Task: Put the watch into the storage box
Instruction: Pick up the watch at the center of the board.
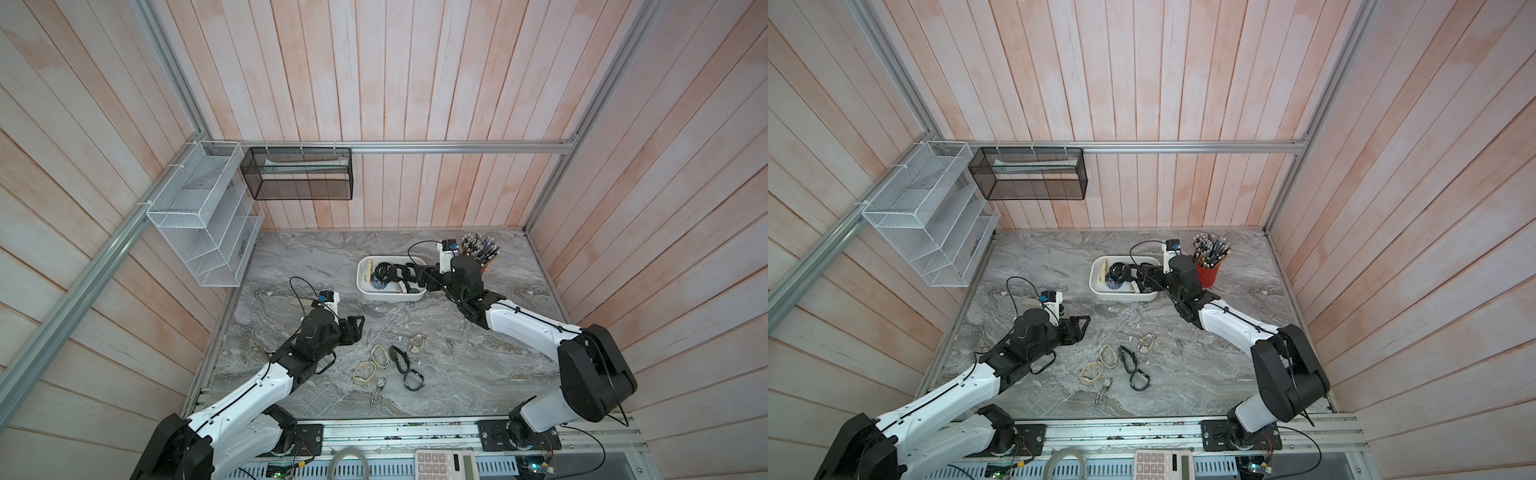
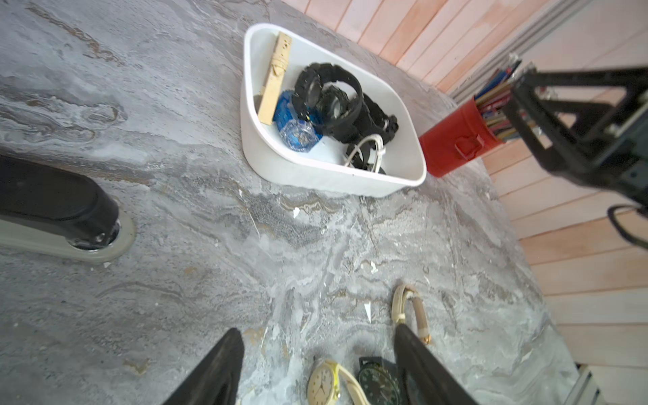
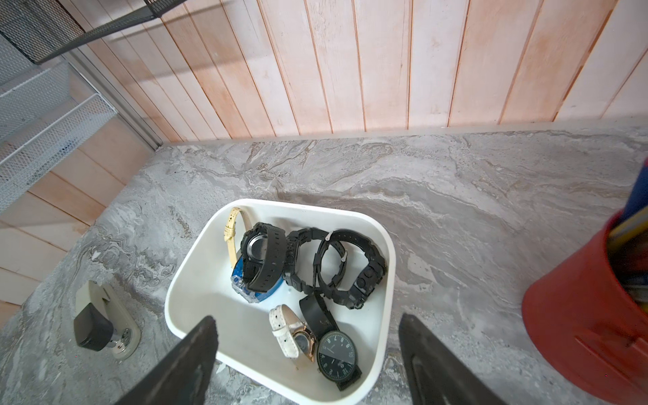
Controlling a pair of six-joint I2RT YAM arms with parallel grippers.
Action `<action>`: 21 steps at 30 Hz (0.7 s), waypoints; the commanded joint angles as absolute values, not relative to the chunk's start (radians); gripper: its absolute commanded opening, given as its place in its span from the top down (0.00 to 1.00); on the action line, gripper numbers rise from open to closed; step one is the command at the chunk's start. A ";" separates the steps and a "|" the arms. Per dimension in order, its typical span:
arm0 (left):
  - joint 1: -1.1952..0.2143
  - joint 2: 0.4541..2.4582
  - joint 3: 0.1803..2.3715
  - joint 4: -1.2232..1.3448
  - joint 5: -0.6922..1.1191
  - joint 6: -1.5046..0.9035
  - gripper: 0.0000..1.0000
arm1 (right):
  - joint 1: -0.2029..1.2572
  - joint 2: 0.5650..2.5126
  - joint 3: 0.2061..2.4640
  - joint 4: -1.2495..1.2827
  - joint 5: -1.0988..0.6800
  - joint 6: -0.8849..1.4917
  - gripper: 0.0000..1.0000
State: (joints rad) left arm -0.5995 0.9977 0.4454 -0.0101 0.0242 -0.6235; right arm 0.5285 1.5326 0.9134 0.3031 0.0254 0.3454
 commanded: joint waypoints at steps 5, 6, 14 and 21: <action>-0.778 0.983 0.469 -0.249 -0.050 -0.694 0.41 | 0.523 1.564 0.950 0.280 0.043 0.343 0.17; -0.803 0.985 0.480 -0.276 -0.056 -0.694 0.42 | 0.525 1.562 0.946 0.283 0.045 0.344 0.17; -0.884 1.069 0.521 -0.324 -0.023 -0.666 0.46 | 0.523 1.549 0.925 0.279 0.048 0.348 0.17; -0.946 1.184 0.577 -0.343 -0.020 -0.628 0.55 | 0.521 1.524 0.908 0.275 0.053 0.351 0.15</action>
State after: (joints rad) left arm -0.9363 1.1561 0.5503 -0.3202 -0.0269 -0.6540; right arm 0.5266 1.5501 0.9184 0.2840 0.0334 0.3450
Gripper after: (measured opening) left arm 0.459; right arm 0.845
